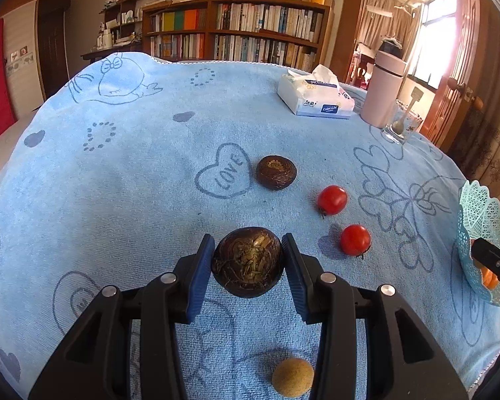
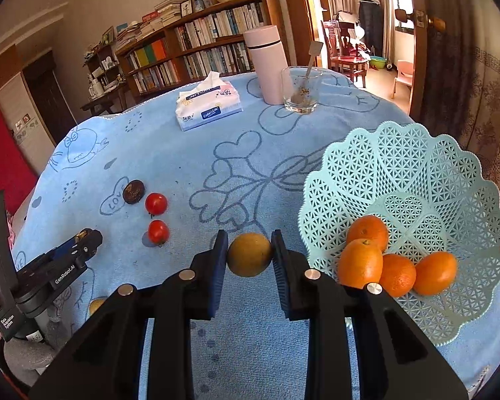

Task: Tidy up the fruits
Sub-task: 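Carry the tan fruit into the basket and open the right tool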

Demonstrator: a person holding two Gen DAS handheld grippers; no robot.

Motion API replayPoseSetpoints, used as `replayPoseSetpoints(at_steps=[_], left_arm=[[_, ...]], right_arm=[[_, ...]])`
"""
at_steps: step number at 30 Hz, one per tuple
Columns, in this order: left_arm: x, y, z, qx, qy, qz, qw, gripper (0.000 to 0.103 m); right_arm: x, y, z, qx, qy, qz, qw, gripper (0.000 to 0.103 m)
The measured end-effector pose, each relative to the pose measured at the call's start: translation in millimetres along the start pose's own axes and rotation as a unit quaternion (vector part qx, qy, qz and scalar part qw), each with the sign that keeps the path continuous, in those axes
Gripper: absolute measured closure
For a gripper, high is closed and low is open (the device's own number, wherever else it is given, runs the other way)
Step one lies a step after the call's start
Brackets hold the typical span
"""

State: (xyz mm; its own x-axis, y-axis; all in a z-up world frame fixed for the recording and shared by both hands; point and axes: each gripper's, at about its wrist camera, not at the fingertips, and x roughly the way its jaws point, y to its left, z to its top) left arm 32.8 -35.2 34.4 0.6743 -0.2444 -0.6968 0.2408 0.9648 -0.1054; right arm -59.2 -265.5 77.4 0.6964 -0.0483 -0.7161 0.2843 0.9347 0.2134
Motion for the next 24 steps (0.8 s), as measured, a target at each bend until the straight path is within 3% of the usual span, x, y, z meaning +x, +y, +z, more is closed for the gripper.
replayPoseSetpoints(at_steps=[14, 24], left_arm=[[1, -4, -2, 0.007, 0.002, 0.002, 1.0, 0.061], [3, -9, -7, 0.017, 0.006, 0.013, 0.9997, 0.061]], right_arm=[[-20, -102, 7, 0.104, -0.028, -0.087, 0.99, 0.076], [-22, -142, 1, 0.163, -0.029, -0.094, 0.982, 0.068]])
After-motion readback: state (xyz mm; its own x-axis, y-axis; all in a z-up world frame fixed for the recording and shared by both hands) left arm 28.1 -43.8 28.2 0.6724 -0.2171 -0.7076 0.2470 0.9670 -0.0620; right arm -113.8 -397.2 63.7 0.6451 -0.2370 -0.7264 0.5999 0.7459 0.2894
